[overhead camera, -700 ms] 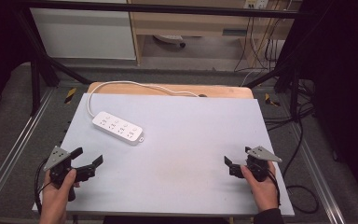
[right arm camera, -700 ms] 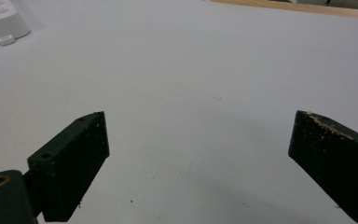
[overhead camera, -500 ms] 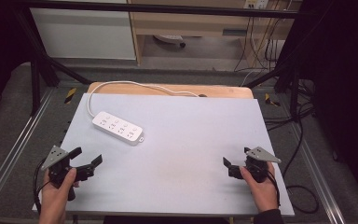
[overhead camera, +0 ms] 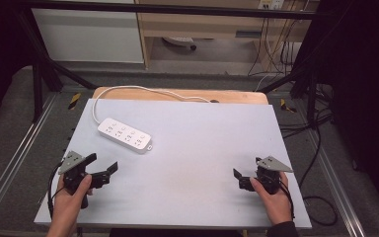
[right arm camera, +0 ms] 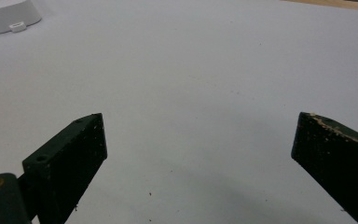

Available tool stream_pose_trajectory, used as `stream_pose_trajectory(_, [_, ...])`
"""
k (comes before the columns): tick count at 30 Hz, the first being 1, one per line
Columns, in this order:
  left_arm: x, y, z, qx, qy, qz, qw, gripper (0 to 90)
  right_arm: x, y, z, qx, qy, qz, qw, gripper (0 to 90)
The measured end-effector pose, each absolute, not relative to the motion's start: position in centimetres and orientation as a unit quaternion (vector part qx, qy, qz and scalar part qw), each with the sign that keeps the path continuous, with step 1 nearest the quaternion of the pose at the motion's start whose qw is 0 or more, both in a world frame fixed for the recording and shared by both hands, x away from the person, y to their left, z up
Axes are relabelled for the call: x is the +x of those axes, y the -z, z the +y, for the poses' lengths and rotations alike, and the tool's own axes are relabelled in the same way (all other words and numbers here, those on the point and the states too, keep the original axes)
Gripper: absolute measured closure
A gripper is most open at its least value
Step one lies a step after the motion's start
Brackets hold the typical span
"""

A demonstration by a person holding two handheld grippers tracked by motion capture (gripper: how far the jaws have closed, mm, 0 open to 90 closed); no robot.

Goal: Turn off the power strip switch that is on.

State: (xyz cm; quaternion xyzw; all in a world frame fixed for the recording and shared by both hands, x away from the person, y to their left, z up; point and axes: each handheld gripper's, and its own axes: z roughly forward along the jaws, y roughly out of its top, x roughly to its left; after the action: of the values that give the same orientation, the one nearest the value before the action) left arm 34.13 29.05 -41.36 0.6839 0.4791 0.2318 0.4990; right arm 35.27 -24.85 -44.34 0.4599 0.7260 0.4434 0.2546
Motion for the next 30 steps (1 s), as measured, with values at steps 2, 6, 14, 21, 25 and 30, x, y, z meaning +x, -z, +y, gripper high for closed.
stream_pose_trajectory(2, [34.7,41.0,28.8,0.68,-0.23,0.482,0.502,7.9,35.3,44.2,-24.8,0.457,-0.45,0.725,0.25,3.7])
stream_pose_trajectory(6, [36.1,40.1,28.2,0.688,-0.239,0.477,0.492,7.7,35.1,44.1,-24.8,0.454,-0.452,0.727,0.248,3.8])
stream_pose_trajectory(14, [39.6,39.4,27.4,0.691,-0.241,0.482,0.482,6.8,33.8,43.9,-24.5,0.429,-0.446,0.747,0.244,3.5])
stream_pose_trajectory(21, [42.5,38.9,26.9,0.689,-0.257,0.482,0.476,7.1,34.1,44.0,-24.6,0.438,-0.444,0.742,0.247,3.6])
stream_pose_trajectory(25, [43.9,38.7,26.8,0.679,-0.27,0.486,0.479,7.8,34.1,44.1,-24.5,0.437,-0.439,0.744,0.249,3.6])
stream_pose_trajectory(30, [45.6,38.6,26.7,0.678,-0.284,0.494,0.464,9.2,34.1,44.1,-24.5,0.441,-0.44,0.742,0.245,3.6])
